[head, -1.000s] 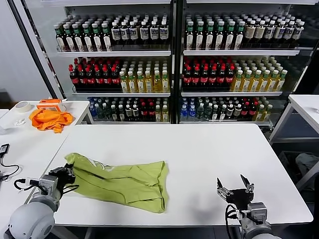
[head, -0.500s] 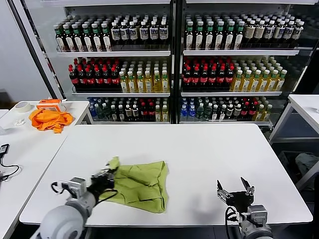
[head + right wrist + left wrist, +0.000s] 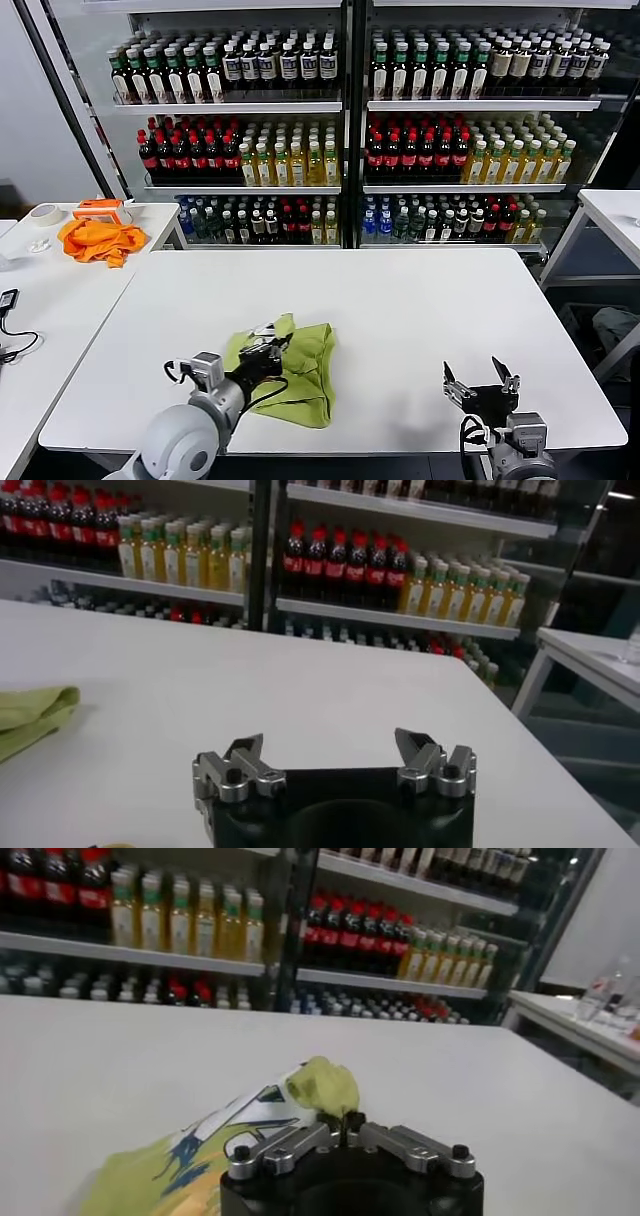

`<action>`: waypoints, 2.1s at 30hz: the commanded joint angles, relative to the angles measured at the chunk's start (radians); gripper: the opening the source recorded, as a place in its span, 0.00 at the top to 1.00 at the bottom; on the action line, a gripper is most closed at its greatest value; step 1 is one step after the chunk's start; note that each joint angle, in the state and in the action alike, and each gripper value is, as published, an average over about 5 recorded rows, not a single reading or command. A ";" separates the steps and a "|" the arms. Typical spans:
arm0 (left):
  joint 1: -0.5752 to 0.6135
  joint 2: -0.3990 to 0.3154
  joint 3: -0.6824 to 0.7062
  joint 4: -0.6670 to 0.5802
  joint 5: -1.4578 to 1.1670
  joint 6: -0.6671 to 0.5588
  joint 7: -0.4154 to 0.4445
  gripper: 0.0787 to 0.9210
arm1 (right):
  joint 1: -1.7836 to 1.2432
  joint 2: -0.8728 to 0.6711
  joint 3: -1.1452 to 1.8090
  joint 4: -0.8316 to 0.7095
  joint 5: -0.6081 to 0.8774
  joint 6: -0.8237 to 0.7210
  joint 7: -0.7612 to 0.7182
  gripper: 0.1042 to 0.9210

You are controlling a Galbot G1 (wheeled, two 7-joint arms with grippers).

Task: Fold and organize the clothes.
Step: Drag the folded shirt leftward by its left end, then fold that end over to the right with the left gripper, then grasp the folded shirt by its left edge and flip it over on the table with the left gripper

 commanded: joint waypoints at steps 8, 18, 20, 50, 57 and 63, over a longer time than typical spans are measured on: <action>-0.033 -0.039 0.012 0.012 -0.052 -0.050 0.034 0.72 | 0.007 0.003 0.004 -0.010 0.002 -0.001 -0.002 0.12; 0.079 0.189 -0.169 0.136 0.073 -0.043 -0.045 0.37 | 0.036 0.003 -0.025 -0.027 0.000 0.000 -0.004 0.12; 0.091 0.185 -0.169 0.164 0.092 -0.013 -0.070 0.31 | 0.038 0.003 -0.029 -0.028 -0.001 0.000 -0.004 0.12; 0.085 0.067 -0.070 0.212 0.133 0.006 -0.059 0.47 | 0.029 -0.001 -0.005 -0.033 -0.007 0.006 -0.012 0.12; 0.067 0.114 -0.118 0.166 0.137 -0.010 -0.046 0.72 | 0.031 0.000 -0.002 -0.032 -0.008 0.007 -0.012 0.12; 0.080 0.303 -0.273 0.092 0.097 0.044 -0.039 0.91 | 0.033 -0.001 0.008 -0.034 -0.006 0.009 -0.014 0.12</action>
